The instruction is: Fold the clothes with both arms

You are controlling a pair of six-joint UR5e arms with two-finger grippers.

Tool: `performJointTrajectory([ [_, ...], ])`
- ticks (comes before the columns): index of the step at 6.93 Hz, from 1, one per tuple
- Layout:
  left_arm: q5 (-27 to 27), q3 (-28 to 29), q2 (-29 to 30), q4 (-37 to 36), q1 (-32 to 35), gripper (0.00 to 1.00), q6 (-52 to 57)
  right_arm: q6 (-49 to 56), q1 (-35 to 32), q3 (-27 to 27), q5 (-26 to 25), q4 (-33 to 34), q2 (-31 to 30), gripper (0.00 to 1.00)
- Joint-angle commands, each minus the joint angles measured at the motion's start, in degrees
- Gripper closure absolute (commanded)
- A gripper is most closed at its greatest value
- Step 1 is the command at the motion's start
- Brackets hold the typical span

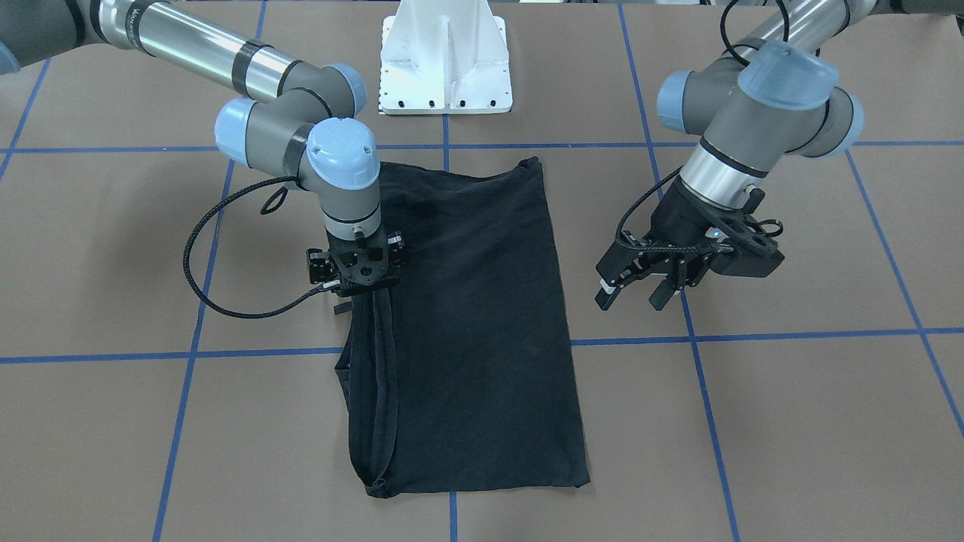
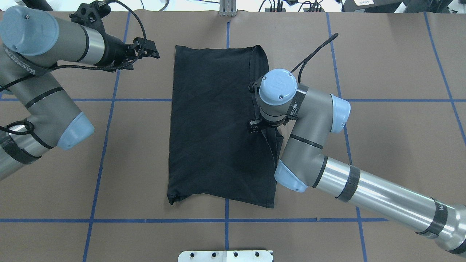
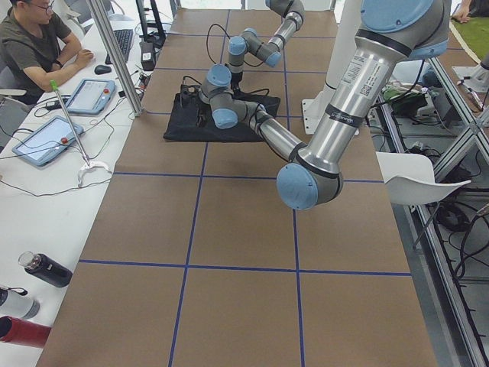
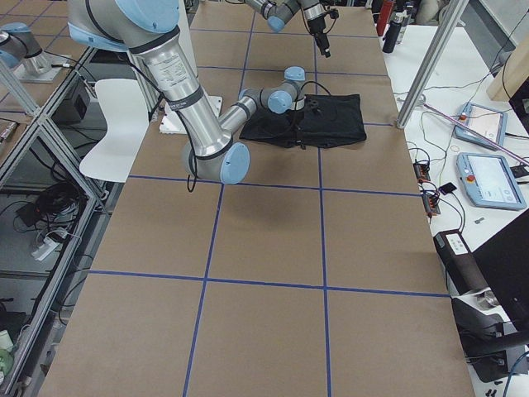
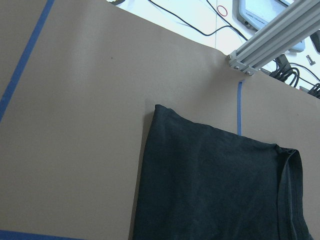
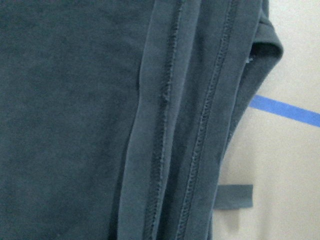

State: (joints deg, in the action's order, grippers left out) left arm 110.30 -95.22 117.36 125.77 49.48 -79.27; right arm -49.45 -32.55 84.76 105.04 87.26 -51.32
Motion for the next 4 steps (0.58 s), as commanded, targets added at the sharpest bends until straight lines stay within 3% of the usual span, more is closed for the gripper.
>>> performJointTrajectory([
  [1,0.0,0.0,0.1,0.0,0.0,0.0,0.0,0.0,0.0,0.0,0.1,0.2,-0.6,0.01],
  [4,0.1,0.0,0.1,0.1,0.0,0.0,0.0,0.2,-2.2,0.1,3.7,-0.4,-1.6,0.01],
])
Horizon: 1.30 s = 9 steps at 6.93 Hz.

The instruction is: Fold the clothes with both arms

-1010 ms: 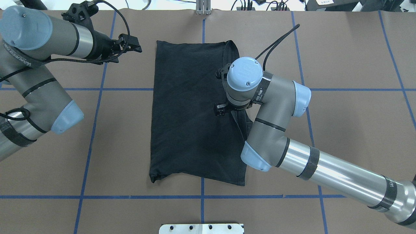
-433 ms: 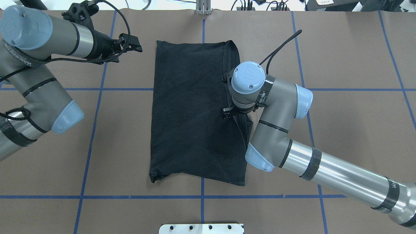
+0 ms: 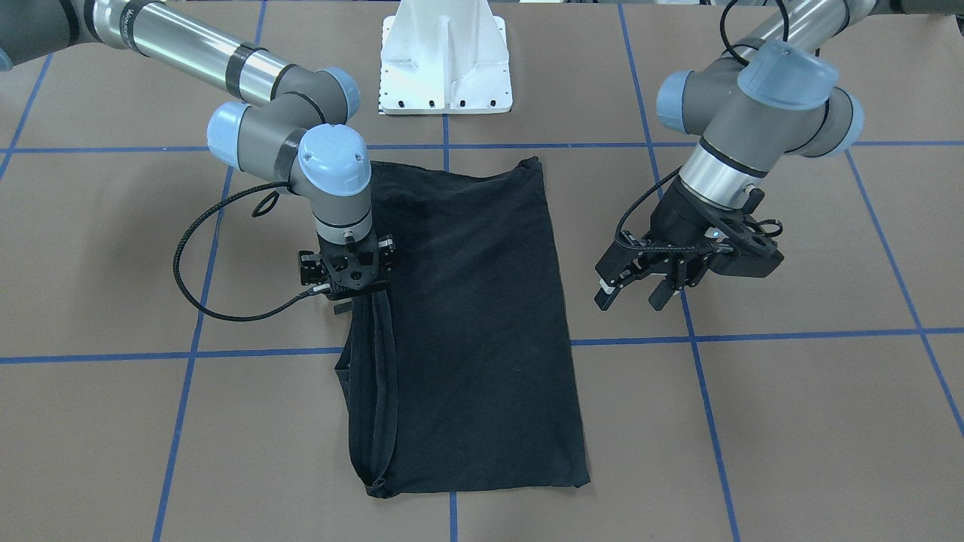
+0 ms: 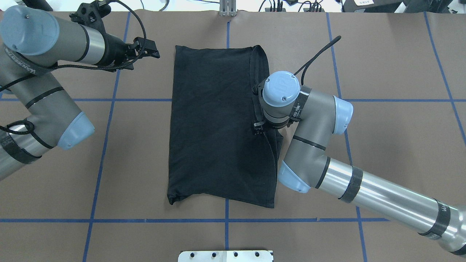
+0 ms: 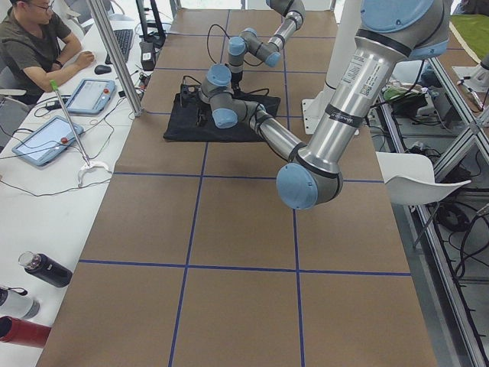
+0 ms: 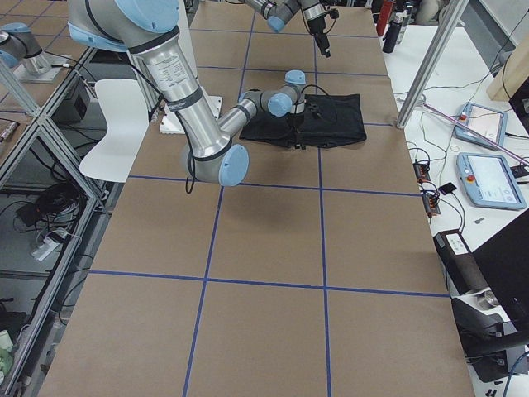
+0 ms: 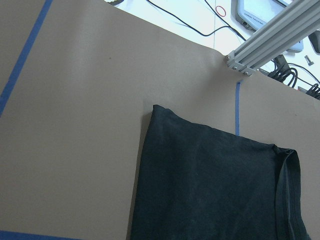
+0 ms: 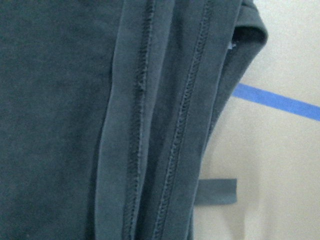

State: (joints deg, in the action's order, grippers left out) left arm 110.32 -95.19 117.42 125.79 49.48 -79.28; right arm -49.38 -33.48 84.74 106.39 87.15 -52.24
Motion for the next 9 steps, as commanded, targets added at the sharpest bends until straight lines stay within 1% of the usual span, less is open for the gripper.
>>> performJointTrajectory([
  [1,0.0,0.0,0.1,0.1,0.0,0.0,0.0,0.6,-1.8,0.3,2.7,-0.3,-0.9,0.01],
  [2,0.0,0.0,0.1,0.1,0.0,0.0,0.0,0.6,-2.0,0.3,2.7,-0.4,-2.0,0.01],
  [4,0.0,-0.1,0.2,0.0,0.0,0.0,0.0,0.6,-3.6,0.5,5.4,-0.3,-2.2,0.01],
  [5,0.0,-0.1,0.2,0.0,0.0,0.0,0.0,0.7,-4.0,0.5,5.7,-0.3,-2.1,0.01],
  [7,0.0,-0.1,0.1,0.0,0.0,0.0,0.0,0.7,-4.5,0.5,6.0,-0.5,-1.1,0.01],
  [9,-0.1,-0.3,0.1,-0.1,0.0,0.0,0.1,0.6,-5.6,-0.4,5.6,-0.4,1.8,0.01],
])
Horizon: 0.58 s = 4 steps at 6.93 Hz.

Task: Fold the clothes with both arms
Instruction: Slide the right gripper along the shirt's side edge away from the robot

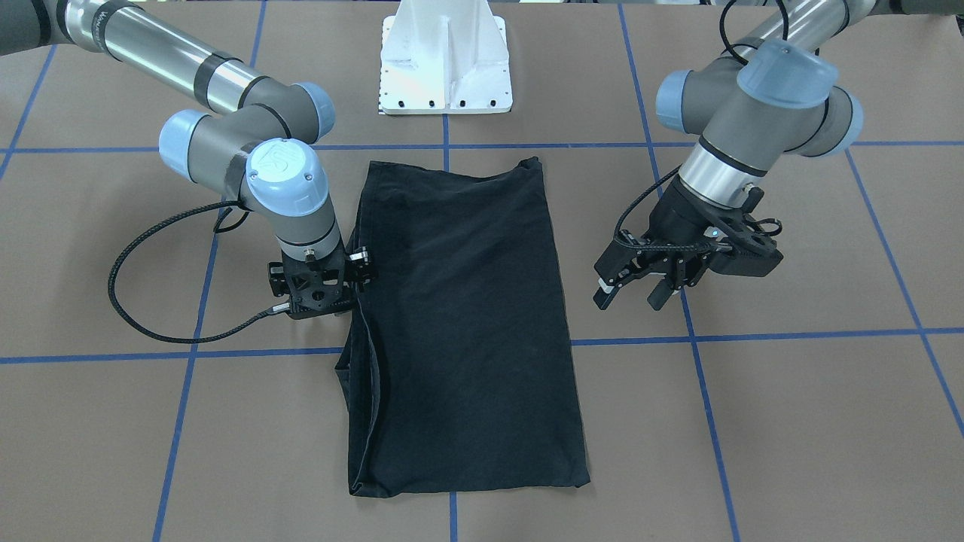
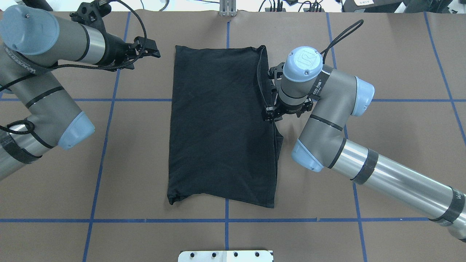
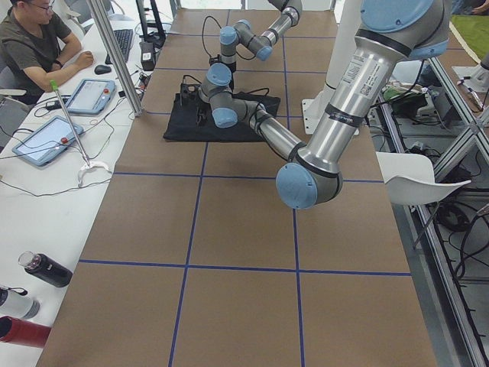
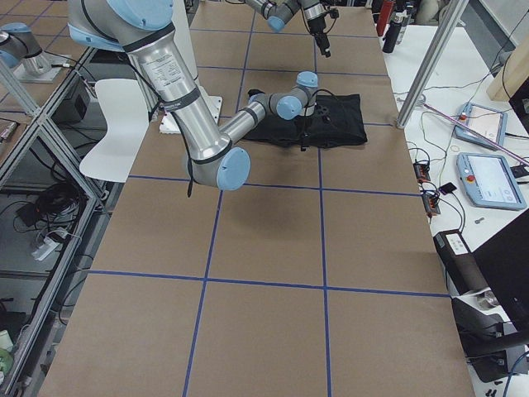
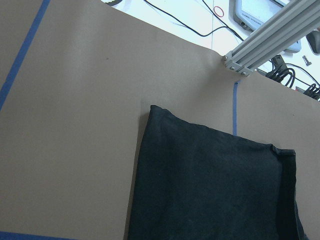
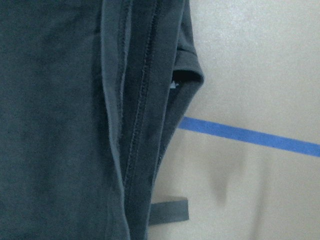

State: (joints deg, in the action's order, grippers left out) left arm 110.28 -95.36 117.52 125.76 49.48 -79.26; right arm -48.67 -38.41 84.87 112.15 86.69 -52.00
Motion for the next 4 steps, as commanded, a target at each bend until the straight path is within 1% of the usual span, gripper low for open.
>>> performJointTrajectory([
  [1,0.0,-0.2,0.0,-0.1,0.0,0.0,0.1,-0.3,-1.1,-4.0,-0.2,-1.5,3.9,0.01],
  [2,-0.1,-0.2,0.0,-0.1,0.0,0.0,0.1,-0.5,-1.8,-8.3,-0.2,-4.9,6.5,0.01],
  [4,-0.4,-0.7,0.0,-0.1,0.0,0.0,0.2,-0.4,-2.5,-11.9,0.1,-8.8,7.3,0.01],
])
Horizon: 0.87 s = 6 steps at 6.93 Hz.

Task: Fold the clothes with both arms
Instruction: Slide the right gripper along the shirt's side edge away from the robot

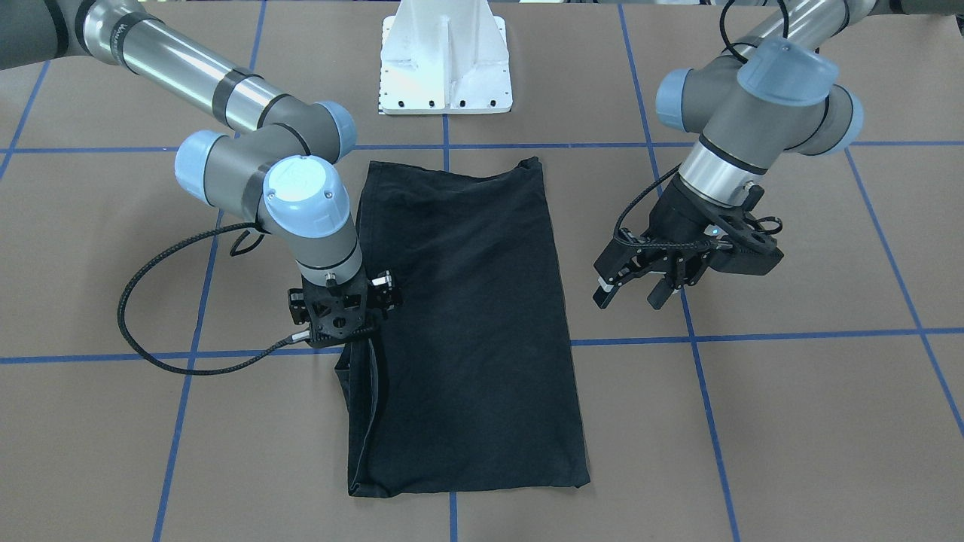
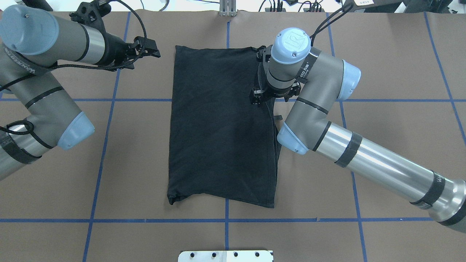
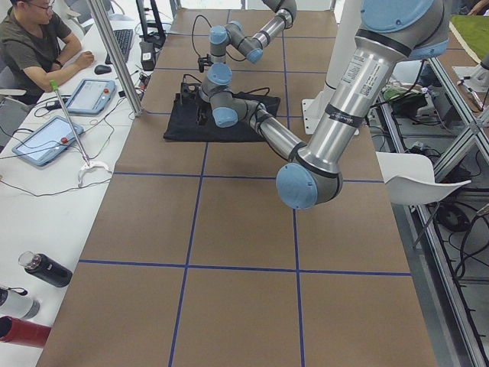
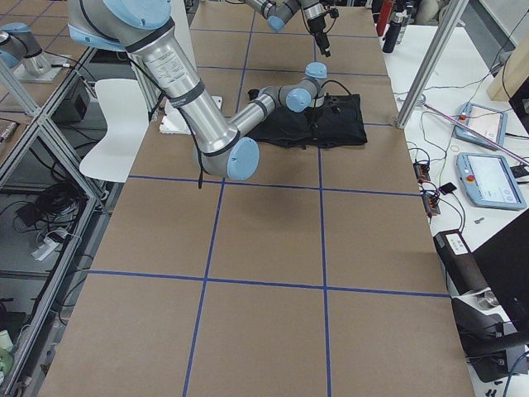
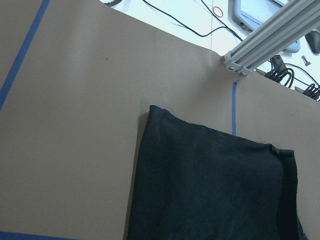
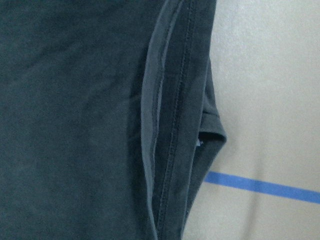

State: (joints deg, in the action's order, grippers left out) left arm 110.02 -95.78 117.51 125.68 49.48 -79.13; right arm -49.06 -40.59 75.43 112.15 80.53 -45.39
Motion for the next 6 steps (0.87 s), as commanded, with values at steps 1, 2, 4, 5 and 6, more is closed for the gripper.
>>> performJointTrajectory([
  [1,-0.4,-0.5,0.1,0.1,0.0,0.0,-0.1,-0.4,-0.3,-3.0,0.0,-4.2,0.8,0.01],
  [2,-0.5,-1.9,0.0,0.0,0.0,0.0,-0.1,-0.3,-0.3,-3.6,0.0,-4.3,1.0,0.01],
  [4,-0.5,-2.7,0.3,0.0,0.0,0.0,-0.1,0.0,-0.3,-6.2,0.0,-4.8,1.3,0.01],
  [5,-0.5,-2.8,0.6,0.0,0.0,0.0,-0.2,0.0,-0.4,-6.8,-0.1,-5.2,1.3,0.01],
  [6,-0.5,-2.9,0.7,0.0,0.0,0.0,-0.2,0.0,-0.4,-7.2,-0.1,-5.6,1.3,0.01],
])
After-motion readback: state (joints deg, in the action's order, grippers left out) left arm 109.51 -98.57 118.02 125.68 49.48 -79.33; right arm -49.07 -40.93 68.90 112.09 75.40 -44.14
